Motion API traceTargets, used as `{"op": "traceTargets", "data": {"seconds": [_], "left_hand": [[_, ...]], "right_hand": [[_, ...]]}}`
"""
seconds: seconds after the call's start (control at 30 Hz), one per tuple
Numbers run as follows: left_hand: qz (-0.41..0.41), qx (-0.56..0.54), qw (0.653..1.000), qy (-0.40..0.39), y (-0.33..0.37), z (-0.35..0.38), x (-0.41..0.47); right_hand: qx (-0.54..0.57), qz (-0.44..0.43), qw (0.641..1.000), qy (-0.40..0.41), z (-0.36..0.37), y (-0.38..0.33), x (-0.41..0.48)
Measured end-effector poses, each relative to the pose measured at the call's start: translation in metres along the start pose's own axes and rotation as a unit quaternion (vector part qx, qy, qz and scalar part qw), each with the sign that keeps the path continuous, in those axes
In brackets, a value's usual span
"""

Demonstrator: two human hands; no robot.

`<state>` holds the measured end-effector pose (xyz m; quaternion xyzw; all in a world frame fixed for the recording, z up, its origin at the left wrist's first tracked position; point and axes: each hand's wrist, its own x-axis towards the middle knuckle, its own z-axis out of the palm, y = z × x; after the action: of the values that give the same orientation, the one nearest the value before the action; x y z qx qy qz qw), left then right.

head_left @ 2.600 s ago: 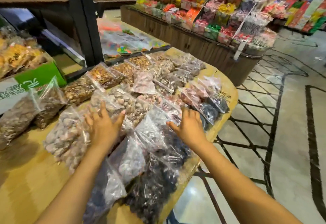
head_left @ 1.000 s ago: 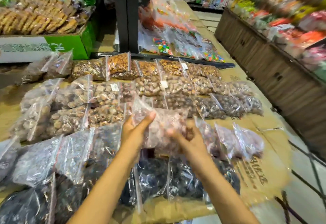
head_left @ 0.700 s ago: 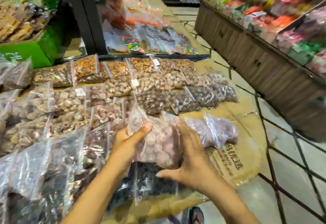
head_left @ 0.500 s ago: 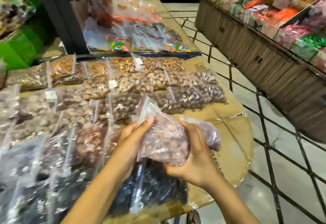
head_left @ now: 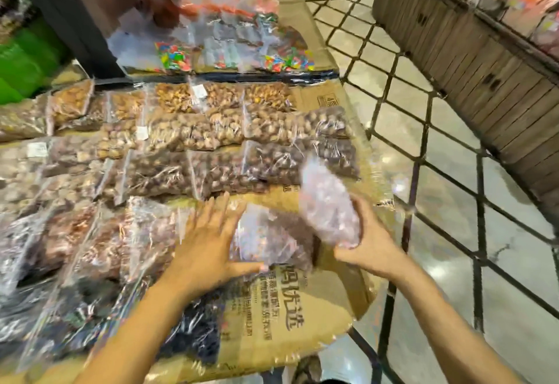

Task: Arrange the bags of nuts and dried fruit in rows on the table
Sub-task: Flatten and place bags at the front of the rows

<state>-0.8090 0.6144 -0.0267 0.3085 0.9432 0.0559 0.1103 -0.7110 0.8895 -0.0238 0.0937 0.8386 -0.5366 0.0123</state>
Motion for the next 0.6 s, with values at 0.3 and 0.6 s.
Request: {"op": "traceTargets", "data": {"seconds": [0.3,0.6], "left_hand": [[-0.005,0.106,0.994,-0.026,0.034,0.014,0.017],[0.019,0.062,0.998,-0.012,0.032,-0.018,0.01]], "right_hand": [[-0.234,-0.063,0.96,-0.138,0.004,0.054,0.028],[-0.251,-0.046,0.94,-0.226,-0.004,0.046,0.043]]}}
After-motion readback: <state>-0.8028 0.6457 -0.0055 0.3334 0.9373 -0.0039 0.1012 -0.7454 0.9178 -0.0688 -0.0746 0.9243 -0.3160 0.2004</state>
